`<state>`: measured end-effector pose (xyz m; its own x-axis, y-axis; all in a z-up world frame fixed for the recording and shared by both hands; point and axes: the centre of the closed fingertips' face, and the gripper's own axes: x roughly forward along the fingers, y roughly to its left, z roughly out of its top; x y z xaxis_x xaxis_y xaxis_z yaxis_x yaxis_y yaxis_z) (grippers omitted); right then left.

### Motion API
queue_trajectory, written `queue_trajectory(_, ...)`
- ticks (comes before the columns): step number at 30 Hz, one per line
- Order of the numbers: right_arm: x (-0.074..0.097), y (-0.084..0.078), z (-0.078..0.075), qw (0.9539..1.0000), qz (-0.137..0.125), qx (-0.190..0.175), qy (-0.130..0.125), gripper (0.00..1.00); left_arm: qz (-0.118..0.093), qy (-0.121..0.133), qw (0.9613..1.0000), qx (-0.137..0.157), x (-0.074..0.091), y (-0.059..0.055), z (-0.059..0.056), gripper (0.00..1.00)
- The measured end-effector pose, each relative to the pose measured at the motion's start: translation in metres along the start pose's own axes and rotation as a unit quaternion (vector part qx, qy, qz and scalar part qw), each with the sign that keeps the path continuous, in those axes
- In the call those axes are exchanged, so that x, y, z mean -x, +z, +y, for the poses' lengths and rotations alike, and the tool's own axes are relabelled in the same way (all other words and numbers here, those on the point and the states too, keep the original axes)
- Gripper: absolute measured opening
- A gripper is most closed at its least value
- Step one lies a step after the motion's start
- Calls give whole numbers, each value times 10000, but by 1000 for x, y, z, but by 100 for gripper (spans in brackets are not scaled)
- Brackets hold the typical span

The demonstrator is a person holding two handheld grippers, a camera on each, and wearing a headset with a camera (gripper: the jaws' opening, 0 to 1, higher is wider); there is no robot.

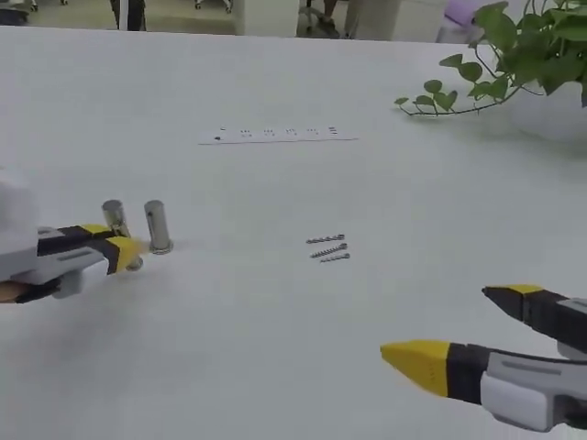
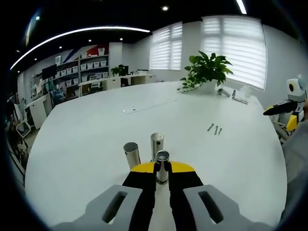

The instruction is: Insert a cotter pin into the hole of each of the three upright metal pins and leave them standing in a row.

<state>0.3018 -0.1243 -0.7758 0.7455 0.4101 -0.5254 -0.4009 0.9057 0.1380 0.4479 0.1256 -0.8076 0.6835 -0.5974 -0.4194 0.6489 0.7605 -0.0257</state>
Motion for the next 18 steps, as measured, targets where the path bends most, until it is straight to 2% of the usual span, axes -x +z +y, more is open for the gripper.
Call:
queue_trajectory(3, 1, 0, 0, 10000, -7, -18, -1, 89, -76, -36, 9999, 64, 10, 8, -5, 7)
queue_trajectory(5, 1, 1, 1, 10000, -32, -18, 3, 89, -154, -130, 9997, 145, 17, 14, -10, 7)
queue_trajectory(8, 2, 0, 2, 10000, -21, -21, 9, 89, -164, -294, 9993, 154, 24, 17, -19, 7)
queue_trajectory(11, 2, 1, 4, 10000, -56, -12, 13, 89, -197, -485, 9986, -109, 32, 20, -33, 7)
queue_trajectory(15, 5, 1, 4, 10000, -52, 71, -5, 89, -196, -386, 9991, 2, 43, 21, -40, 7)
queue_trajectory(18, 5, -1, 5, 10000, -60, 8, 20, 89, -157, -395, 9990, -165, 49, 20, -49, 7)
